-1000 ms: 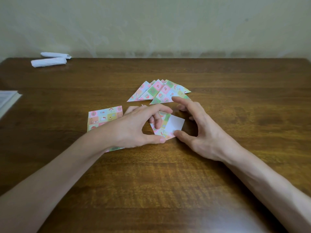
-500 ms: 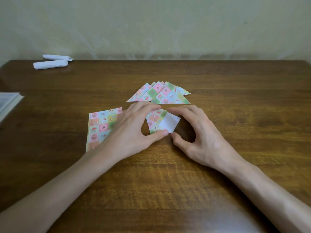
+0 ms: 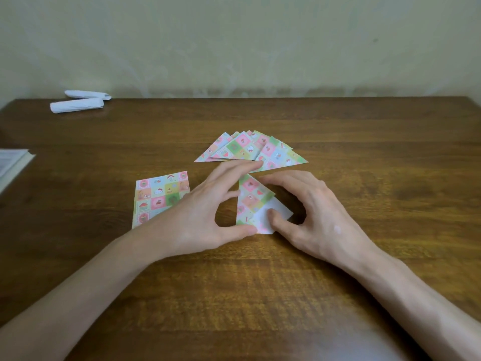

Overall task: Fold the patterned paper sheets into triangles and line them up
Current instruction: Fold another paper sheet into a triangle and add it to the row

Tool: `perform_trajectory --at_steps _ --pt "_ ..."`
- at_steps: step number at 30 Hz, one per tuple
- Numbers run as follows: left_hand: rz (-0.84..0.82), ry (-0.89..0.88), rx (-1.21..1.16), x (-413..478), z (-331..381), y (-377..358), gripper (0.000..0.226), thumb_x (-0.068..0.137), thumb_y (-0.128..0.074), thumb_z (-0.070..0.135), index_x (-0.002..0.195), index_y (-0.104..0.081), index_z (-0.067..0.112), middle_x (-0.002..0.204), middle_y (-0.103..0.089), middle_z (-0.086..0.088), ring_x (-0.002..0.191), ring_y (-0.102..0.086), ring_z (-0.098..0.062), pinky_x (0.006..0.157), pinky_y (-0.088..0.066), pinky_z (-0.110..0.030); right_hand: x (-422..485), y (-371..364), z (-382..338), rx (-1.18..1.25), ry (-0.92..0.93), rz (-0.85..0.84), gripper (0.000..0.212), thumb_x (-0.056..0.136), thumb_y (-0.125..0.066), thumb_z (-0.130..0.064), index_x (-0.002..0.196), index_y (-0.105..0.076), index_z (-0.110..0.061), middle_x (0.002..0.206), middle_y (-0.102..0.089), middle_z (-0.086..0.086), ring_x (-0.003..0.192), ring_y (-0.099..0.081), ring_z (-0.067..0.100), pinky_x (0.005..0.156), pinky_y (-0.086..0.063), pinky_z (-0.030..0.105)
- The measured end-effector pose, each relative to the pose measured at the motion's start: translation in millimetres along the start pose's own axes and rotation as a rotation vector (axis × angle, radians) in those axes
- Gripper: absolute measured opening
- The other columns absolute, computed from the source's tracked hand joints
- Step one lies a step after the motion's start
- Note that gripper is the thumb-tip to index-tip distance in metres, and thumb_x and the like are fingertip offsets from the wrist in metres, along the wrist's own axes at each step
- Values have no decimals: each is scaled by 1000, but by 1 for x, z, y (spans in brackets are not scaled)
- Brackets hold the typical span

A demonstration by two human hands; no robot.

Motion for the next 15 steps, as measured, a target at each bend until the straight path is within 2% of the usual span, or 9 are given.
perform_trajectory --at_steps 2,5,7,9,12,15 --pt "79 -6 -12 0 2 4 88 86 -83 28 157 -33 42 156 -31 24 141 -41 5 111 -47 -23 -1 -2 -2 -10 13 -23 58 84 -67 -42 140 -57 -37 136 -57 -23 135 -46 4 111 -35 35" --pt "189 46 109 -4 1 10 90 78 -81 51 153 -31 52 151 -30 31 126 -53 5 103 -53 -30 -2 -4 -3 -30 27 -48 65 82 -70 -52 144 -52 -39 134 -55 -23 135 -43 5 111 -35 36" --pt "216 62 193 -6 4 11 92 74 -77 59 153 -29 52 147 -31 33 123 -50 7 100 -51 -32 -3 -4 -2 -46 25 -49 70 81 -71 -56 145 -48 -41 133 -52 -23 133 -42 6 111 -34 34" --pt "222 52 224 -7 8 12 94 74 -78 59 154 -30 50 141 -33 34 124 -44 14 101 -50 -37 -4 -4 -1 -55 18 -53 74 79 -70 -62 147 -45 -42 134 -49 -23 134 -39 5 111 -32 31" --pt "188 102 245 -8 9 14 97 72 -83 55 153 -29 51 128 -32 41 109 -38 28 99 -46 -35 -4 -5 0 -65 9 -62 77 75 -67 -69 144 -46 -42 133 -48 -21 132 -39 4 109 -30 29" --pt "145 145 237 -8 7 16 100 70 -85 58 153 -28 53 123 -33 39 111 -40 24 100 -48 -35 -5 -6 -3 -78 23 -63 69 75 -65 -72 135 -50 -40 129 -48 -21 127 -40 5 105 -31 28"
Point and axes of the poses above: each hand's wrist, its own x-axis towards the middle knuckle, its own y-axis out of the back of the hand, z = x × y, the point moved 9 cm from there along x, towards the middle knuckle
